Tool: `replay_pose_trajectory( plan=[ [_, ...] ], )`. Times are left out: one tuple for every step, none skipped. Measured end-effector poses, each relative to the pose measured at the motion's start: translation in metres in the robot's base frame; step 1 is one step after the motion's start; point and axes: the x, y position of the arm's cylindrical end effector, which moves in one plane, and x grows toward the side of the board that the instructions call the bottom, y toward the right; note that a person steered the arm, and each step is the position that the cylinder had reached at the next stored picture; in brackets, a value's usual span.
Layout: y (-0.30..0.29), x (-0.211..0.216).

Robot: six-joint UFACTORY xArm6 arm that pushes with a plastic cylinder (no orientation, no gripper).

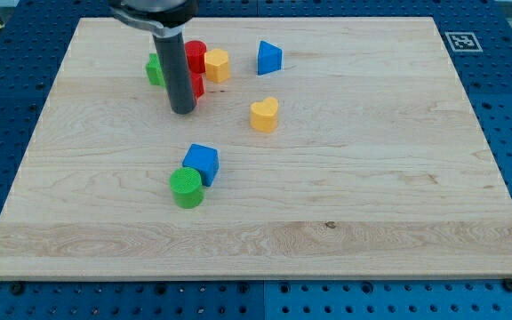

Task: Push the yellow heart towards the yellow hexagon

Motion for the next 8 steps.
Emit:
replay_pose_trajectory(
  plan=[
    [0.005,-0.02],
    [0.005,-0.022],
    [0.005,-0.022],
    [0.005,0.018],
    [0.025,0.057],
    [0.069,0.068],
    [0.119,0.068],
    [0.162,0.07]
  ],
)
